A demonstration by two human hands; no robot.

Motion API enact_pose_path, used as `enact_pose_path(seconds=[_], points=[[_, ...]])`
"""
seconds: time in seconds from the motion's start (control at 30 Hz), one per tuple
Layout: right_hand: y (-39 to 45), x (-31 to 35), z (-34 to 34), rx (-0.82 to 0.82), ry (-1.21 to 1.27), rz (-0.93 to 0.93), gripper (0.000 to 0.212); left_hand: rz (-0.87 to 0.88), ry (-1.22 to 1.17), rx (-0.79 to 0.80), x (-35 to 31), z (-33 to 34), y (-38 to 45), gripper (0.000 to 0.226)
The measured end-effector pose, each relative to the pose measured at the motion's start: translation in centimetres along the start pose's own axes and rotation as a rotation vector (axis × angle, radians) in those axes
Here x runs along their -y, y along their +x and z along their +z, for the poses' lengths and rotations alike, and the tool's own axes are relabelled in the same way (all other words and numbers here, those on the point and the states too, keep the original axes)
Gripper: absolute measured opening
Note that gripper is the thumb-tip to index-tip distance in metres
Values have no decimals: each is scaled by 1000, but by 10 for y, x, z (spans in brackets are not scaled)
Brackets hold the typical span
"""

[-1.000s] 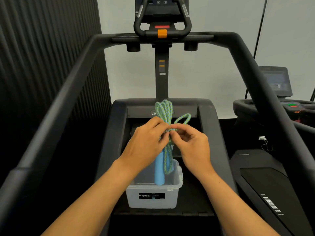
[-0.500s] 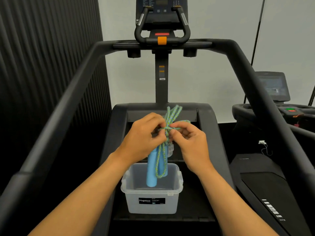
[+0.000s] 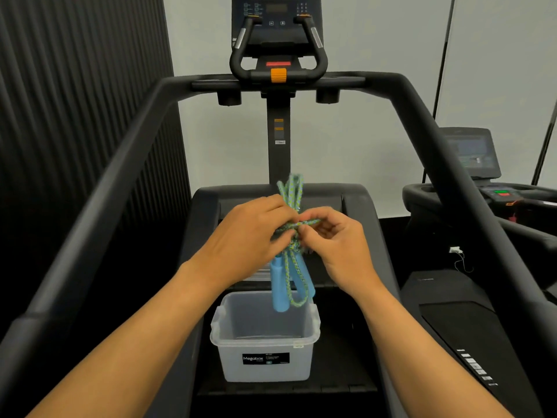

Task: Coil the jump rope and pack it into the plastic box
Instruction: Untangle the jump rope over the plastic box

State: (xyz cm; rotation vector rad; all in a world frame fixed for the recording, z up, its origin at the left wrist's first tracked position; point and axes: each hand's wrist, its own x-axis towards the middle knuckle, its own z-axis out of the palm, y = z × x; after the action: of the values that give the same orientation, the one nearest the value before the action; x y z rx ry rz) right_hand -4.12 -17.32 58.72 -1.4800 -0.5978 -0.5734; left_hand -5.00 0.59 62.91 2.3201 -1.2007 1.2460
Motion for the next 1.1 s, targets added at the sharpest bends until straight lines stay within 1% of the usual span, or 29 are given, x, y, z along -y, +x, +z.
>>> enact_pose_path(seconds=[0.17,0.27,0.37,0.5,0.57,0.67,0.8,1.0,1.1], points=[[1,5,3,-7,31,-15,26,-3,-16,-29,0,2,0,12],[2,8,6,9,66,-19,28,-19,-29,-84,-1,6,-3,16],[2,8,8,13,104,-5,30,-56,-88,-158,-3,8,-6,13],[4,5,9,-11,163,8,33,-153,-207,-261,-5,8,-7,10],[5,5,9,-10,177,2,33,-221,-308,-288,-5,10,-9,8],[6,6,8,-5,195,-11,33,-353,-485,-297,-5,13,-11,7],[6,4,9,-1,211,10,34,-481,-660,-287,-8,16,-15,7],[7,2,7,11,209,19,36,-540,-726,-312,-12,20,-17,13],[8,3,6,12,203,20,37,-576,-761,-325,-12,21,-18,13]])
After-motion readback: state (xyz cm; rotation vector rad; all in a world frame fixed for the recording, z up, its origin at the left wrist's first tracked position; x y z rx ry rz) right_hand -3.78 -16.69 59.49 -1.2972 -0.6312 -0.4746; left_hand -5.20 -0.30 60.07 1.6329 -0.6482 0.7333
